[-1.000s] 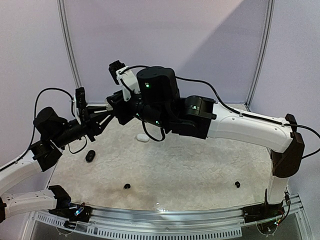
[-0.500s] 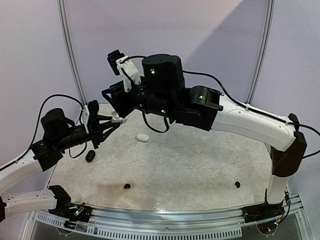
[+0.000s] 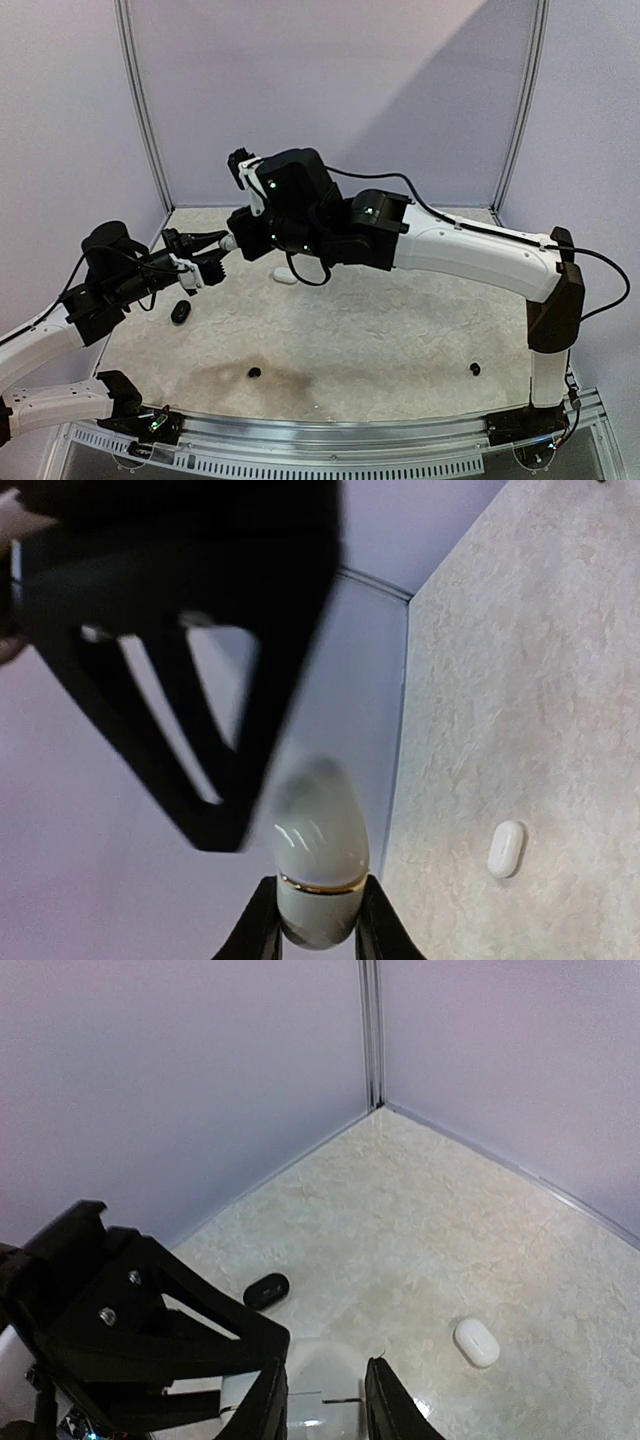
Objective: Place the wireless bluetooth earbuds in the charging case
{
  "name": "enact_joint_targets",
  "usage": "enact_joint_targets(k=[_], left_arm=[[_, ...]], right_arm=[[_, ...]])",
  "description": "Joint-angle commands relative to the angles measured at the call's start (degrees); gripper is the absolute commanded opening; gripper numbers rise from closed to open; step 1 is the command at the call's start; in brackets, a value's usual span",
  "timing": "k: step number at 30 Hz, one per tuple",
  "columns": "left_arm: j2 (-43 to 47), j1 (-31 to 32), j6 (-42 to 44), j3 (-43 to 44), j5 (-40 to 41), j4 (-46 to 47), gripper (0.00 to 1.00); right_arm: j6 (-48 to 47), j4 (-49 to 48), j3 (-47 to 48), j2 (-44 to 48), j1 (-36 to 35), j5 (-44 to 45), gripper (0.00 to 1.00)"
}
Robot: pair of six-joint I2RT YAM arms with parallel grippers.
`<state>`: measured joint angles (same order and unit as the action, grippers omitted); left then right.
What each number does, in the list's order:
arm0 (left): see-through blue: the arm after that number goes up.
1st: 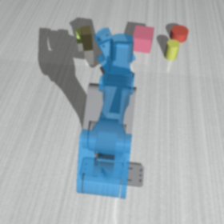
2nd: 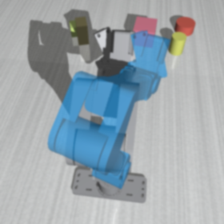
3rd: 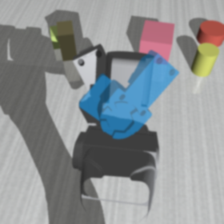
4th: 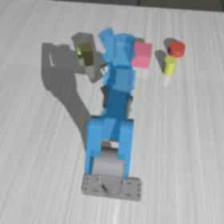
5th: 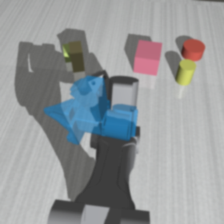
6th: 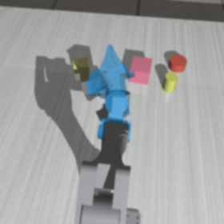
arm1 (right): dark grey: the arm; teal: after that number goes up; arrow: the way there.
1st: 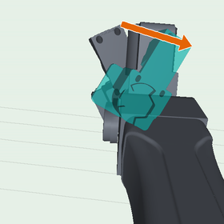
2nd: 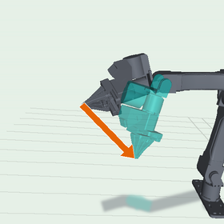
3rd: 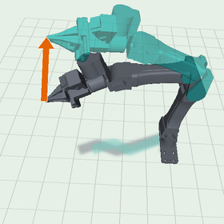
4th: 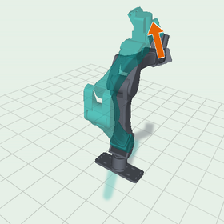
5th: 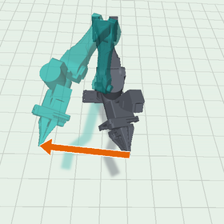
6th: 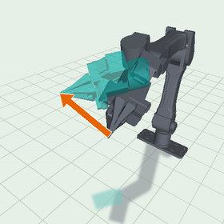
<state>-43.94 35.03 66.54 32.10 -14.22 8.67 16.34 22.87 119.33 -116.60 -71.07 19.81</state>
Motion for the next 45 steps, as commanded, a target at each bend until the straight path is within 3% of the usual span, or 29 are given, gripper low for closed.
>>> enact_joint_targets(k=[1,6,9,12,16,23,29,37,40,45], left_arm=[[0.2,0.9,1.8,0.9,3.9,1.6,0.0],[0.7,0.9,-4.1,1.5,3.1,-3.3,0.0],[-1.2,0.9,-15.0,6.0,0.4,-13.8,0.0],[-5.1,0.8,-31.5,11.6,-4.5,-24.5,0.0],[-13.9,0.1,-51.2,20.1,-13.2,-38.2,0.0],[-36.7,-7.8,-68.7,33.7,-23.8,-55.0,0.0],[-57.6,-17.4,-83.3,39.7,-30.8,-52.7,0.0],[-76.8,-23.5,-89.1,47.7,-32.1,-46.4,0.01],[-79.5,-24.4,-89.1,49.5,-30.2,-46.8,0.14],[-78.3,-24.7,-90.9,47.6,-26.9,-47.6,0.51]], right_arm=[[3.5,6.1,-1.4,-1.1,0.0,1.1,0.27],[4.0,7.5,-3.1,1.8,0.7,5.3,0.27],[5.6,10.2,-3.4,3.6,2.9,8.4,0.28],[9.0,13.2,-6.1,6.8,6.7,10.3,0.32],[15.4,19.6,-11.1,11.1,12.7,11.0,0.39],[22.2,22.5,-23.4,18.7,21.3,6.8,0.56],[20.3,22.3,-25.7,19.1,22.2,5.4,0.58],[19.9,26.1,-24.5,17.5,22.1,5.1,0.59],[19.7,27.1,-23.4,17.2,22.2,6.1,0.59],[17.5,27.1,-20.3,15.8,22.1,6.9,0.6]])
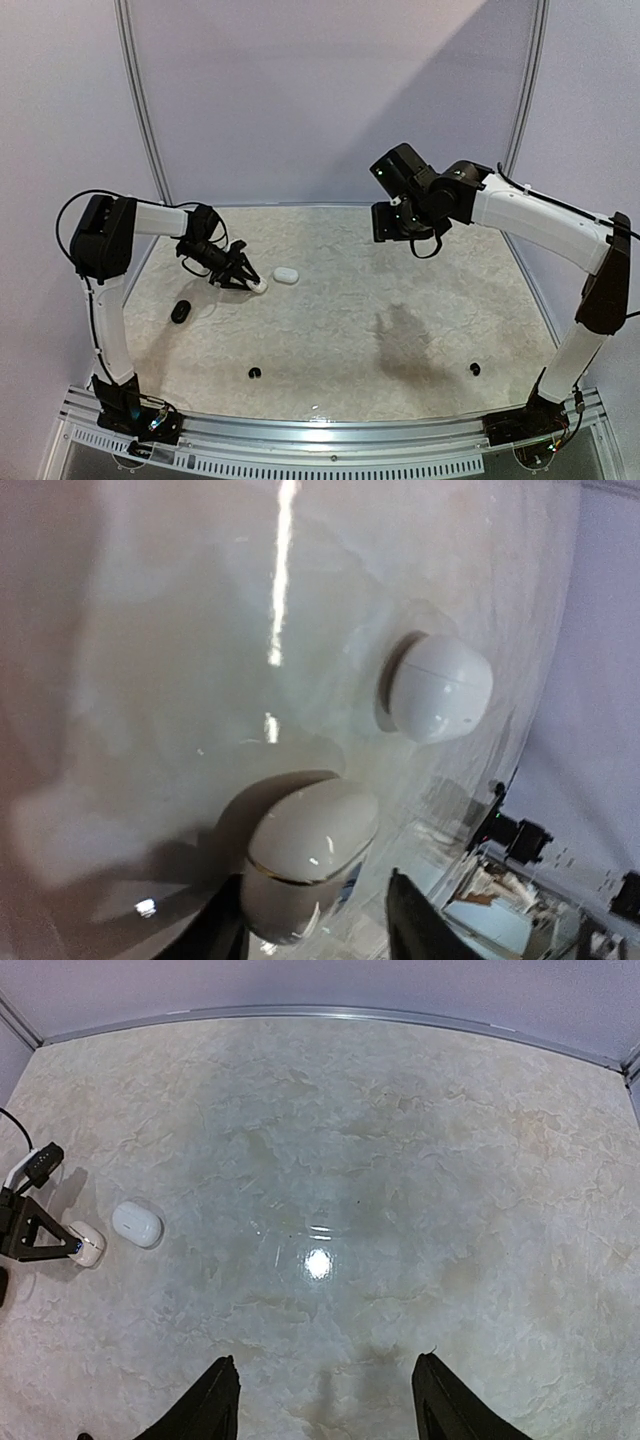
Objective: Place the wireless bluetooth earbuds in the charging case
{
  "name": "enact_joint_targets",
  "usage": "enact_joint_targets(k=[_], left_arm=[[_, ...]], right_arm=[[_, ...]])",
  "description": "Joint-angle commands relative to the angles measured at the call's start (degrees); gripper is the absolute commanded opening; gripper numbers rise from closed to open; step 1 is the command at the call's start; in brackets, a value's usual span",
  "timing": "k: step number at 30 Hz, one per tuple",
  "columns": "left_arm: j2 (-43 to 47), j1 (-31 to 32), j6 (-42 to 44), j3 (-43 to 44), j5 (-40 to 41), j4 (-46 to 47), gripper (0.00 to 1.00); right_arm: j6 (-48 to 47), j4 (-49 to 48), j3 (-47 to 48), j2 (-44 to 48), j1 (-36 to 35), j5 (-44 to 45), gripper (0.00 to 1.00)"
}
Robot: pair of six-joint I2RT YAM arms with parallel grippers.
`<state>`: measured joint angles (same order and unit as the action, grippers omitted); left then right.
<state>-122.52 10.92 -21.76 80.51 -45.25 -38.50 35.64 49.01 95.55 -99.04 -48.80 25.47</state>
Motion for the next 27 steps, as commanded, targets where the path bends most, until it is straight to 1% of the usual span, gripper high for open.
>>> enact_joint_targets(k=[1,2,3,4,8,11,13,15,17,18,19,20,21,22,23,24,27], left_arm=[[1.2,-0.6,-3.0,-1.3,5.2,-0.9,0.59],[2.4,-0.6,-3.4,-1.8,6.6,-1.3,0.72],[3.9,-0.7,-3.7,-2.0,8.2,-2.2,0.93],[5.4,-0.7,-3.9,-2.1,9.9,-3.2,0.99],[11.8,-0.6,-1.6,0.5,16.4,-8.0,0.99],[17.2,-0.2,7.4,3.3,22.0,-12.2,0.99],[20.8,0.3,17.4,4.3,26.1,-15.3,0.99],[23.1,1.4,31.4,4.9,29.5,-20.6,0.99],[23.1,2.8,46.0,6.8,32.2,-31.4,0.99],[22.1,3.4,52.1,7.4,35.1,-37.6,0.99],[20.9,4.0,54.8,7.0,40.0,-41.8,0.99],[19.5,4.3,55.3,5.8,47.1,-44.4,0.99],[18.2,4.0,54.8,4.1,52.9,-45.8,0.99],[16.9,3.6,54.1,2.1,57.0,-46.0,0.99],[16.2,2.9,53.3,0.6,58.5,-45.7,0.99],[16.0,2.1,52.6,-0.6,57.9,-44.7,0.99],[17.8,1.4,51.5,-2.6,52.0,-39.3,0.99]], right_arm=[[-2.6,0.8,4.3,-2.2,-0.1,1.2,0.61],[-3.6,0.8,5.4,-2.7,-0.1,1.2,0.61],[-4.2,0.7,6.8,-3.6,-0.2,1.0,0.61],[-5.1,0.5,7.8,-4.4,-0.1,0.8,0.61],[-8.7,-1.3,11.7,-6.9,-0.1,-0.5,0.63],[-11.3,-3.5,13.5,-8.3,-0.1,-1.4,0.64],[-13.0,-4.9,14.4,-9.0,-0.1,-1.6,0.65],[-14.3,-6.2,14.7,-9.4,-0.1,-1.9,0.66],[-15.7,-7.8,14.7,-9.8,-0.1,-2.2,0.68],[-16.3,-8.4,14.8,-10.0,-0.2,-2.2,0.71],[-16.7,-8.8,15.0,-10.3,-0.1,-2.4,0.77],[-17.3,-9.1,15.2,-10.8,-0.1,-2.6,0.88],[-17.6,-9.3,15.8,-11.2,-0.1,-2.7,0.97],[-18.0,-9.0,16.4,-11.9,-0.1,-2.7,0.99],[-18.3,-8.8,17.3,-12.9,-0.1,-3.0,0.99],[-18.6,-8.5,18.3,-13.4,-0.1,-3.3,0.99],[-19.4,-6.5,21.3,-15.8,-0.1,-3.9,0.99]])
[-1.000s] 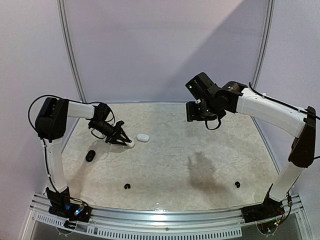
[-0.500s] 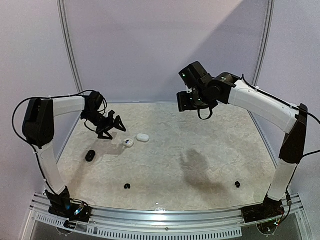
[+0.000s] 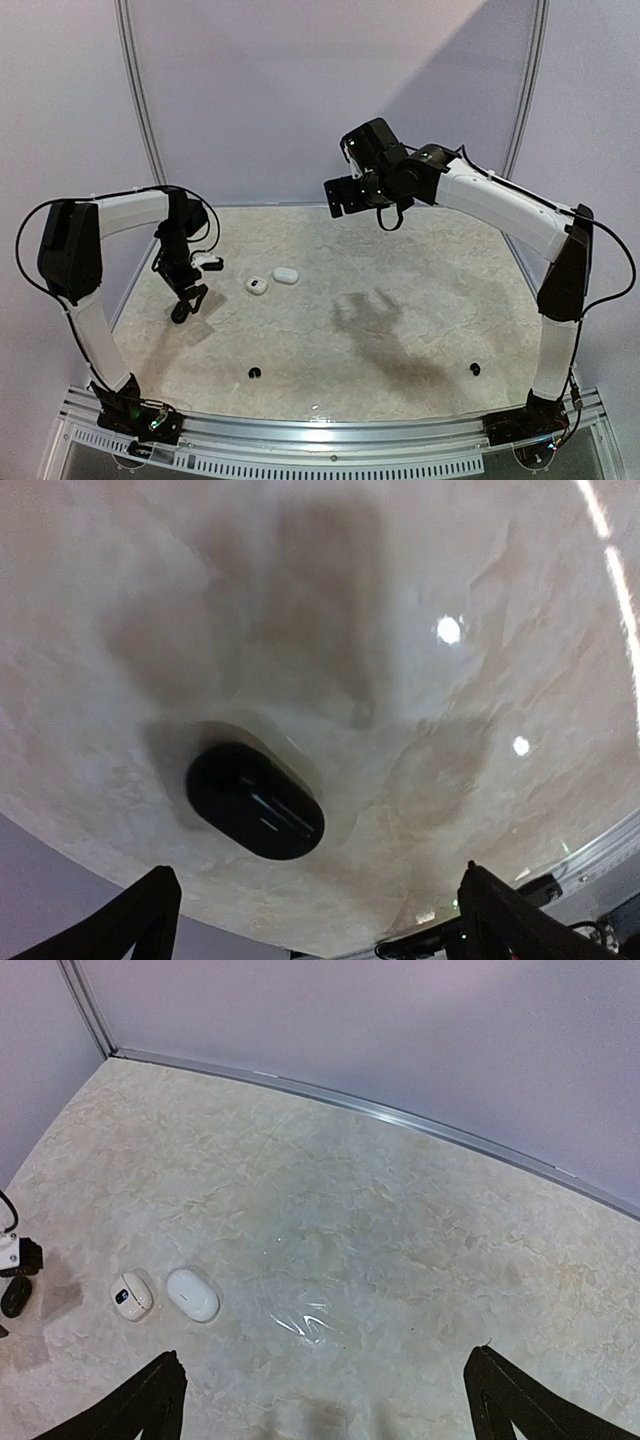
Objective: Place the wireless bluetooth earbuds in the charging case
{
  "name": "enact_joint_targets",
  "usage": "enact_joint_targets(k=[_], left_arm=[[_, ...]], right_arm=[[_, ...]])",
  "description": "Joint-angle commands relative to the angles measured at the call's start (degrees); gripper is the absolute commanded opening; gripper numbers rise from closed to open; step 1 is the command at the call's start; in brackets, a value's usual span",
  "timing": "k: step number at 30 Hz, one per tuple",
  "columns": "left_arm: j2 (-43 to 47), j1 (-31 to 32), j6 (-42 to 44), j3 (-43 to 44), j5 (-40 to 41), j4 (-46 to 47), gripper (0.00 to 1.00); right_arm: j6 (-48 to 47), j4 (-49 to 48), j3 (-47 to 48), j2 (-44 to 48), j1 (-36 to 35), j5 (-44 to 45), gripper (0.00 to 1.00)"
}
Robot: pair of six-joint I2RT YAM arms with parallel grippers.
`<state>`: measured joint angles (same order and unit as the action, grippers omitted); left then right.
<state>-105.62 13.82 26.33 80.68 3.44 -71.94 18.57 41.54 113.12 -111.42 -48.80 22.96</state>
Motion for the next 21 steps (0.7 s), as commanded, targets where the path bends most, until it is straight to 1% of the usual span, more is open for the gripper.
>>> enact_joint_targets(k=[1,7,8,13,19,21], left_arm=[[1.4,-1.5,3.1,-3.3,2.5,-4.2,0.99],[-1.4,-3.0,1.0,-6.7,5.0,3.9,0.99],[-2.7,-3.5,0.4,-6.9,4.7,4.2,0.96],[-7.3,-4.9,-2.9,-6.0,2.1,5.3,0.76],[-8.7,-5.0,-3.9,-6.2,3.2,8.6,0.61],[-9.5,-5.1,-4.0,-6.6,3.4,9.3,0.54]], right_arm=[[-2.8,1.5,4.8,-3.8,-0.1,-1.5,0.99],[-3.5,3.3,5.3,-4.6,-0.1,-2.3,0.99],[-3.4,3.7,5.4,-4.5,-0.1,-2.1,0.99],[-3.5,4.7,4.9,-4.0,-0.1,-1.5,0.99],[-4.6,5.2,4.8,-3.8,-0.1,-1.4,0.99],[-4.8,5.3,4.9,-3.7,-0.1,-1.4,0.99]])
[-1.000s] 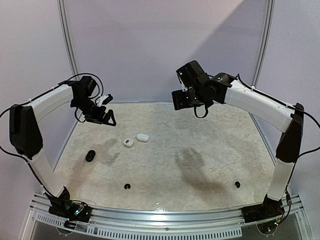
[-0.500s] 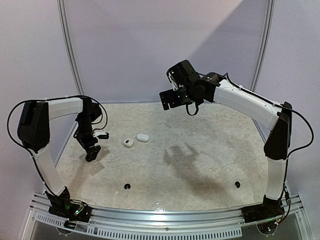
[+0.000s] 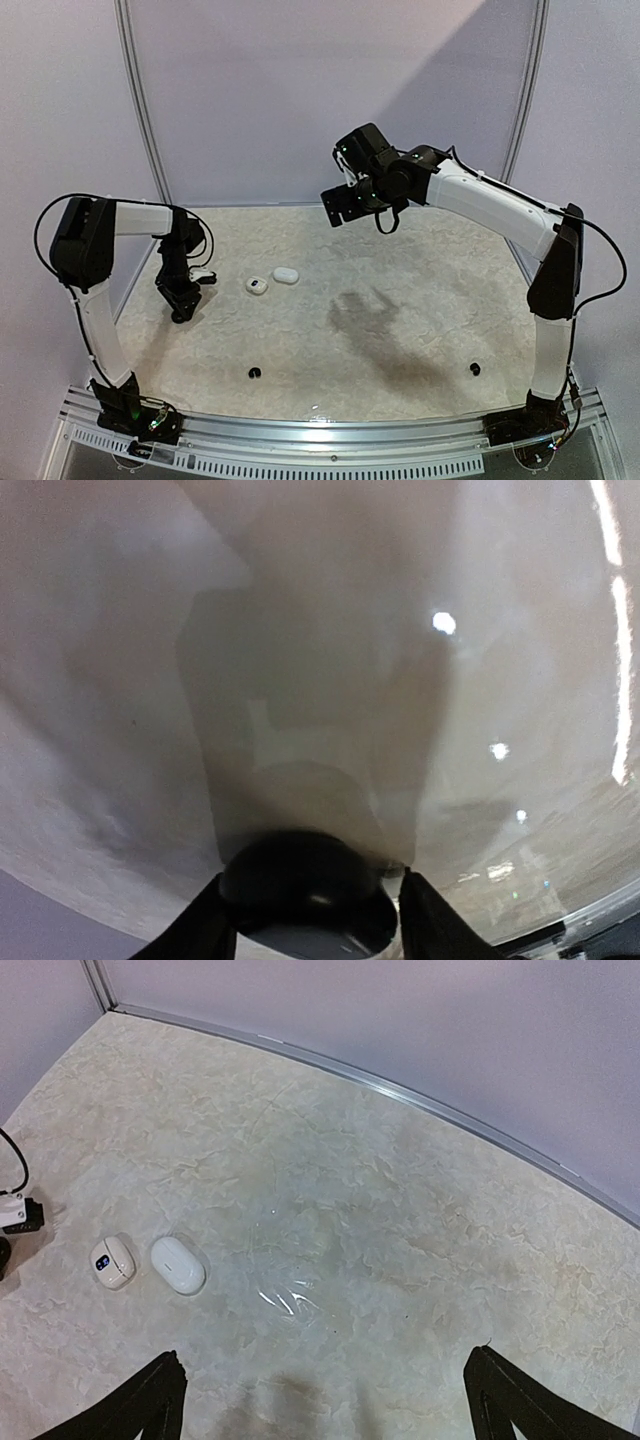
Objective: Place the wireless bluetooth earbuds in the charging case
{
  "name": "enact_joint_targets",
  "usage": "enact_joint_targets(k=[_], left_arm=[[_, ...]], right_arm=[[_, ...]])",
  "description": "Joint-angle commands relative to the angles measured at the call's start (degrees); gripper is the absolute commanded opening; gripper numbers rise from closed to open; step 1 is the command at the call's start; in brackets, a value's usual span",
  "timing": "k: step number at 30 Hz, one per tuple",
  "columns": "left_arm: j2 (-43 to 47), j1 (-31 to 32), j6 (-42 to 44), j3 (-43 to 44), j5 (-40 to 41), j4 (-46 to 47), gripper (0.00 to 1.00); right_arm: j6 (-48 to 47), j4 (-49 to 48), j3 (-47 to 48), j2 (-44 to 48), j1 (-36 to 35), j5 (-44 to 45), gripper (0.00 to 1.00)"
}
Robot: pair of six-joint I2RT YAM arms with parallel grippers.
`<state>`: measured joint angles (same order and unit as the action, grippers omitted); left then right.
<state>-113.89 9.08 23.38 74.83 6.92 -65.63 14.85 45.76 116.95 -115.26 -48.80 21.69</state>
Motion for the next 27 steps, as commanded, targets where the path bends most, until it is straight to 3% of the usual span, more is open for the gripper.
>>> enact_joint_targets(k=[1,8,12,16,20,24,27], left_arm=[[-1.4,-0.3,-1.1,-1.0,-0.2,3.2,0.49],[2.5,0.5,1.8,0.6,-3.6,0.3,0.11],[8.6,4.9,7.6,3.2,-2.3,-1.5,0.02],[17.9,13.0,18.0,5.7,-1.5,-1.1,0.0],[29.4,20.6,31.6,4.5,-4.6,4.9,0.0],[38.7,24.4,39.1,-0.7,-7.8,20.8,0.0],[42.9,27.6,41.7,-5.2,-7.9,33.8,0.0]], right_arm=[[-1.2,1.2,1.0,0.2,-0.1,-0.1,0.99],[-2.4,1.1,0.9,1.1,-0.1,0.5,0.99],[-2.7,-1.3,0.6,2.4,0.5,-2.7,0.99],[1.8,-4.9,-0.8,4.0,4.1,-16.6,0.99],[6.5,-10.9,-4.0,7.0,5.6,-25.7,0.96],[10.2,-14.4,-4.5,8.1,5.4,-31.8,0.81],[13.0,-16.7,-4.8,8.1,2.7,-33.3,0.77]])
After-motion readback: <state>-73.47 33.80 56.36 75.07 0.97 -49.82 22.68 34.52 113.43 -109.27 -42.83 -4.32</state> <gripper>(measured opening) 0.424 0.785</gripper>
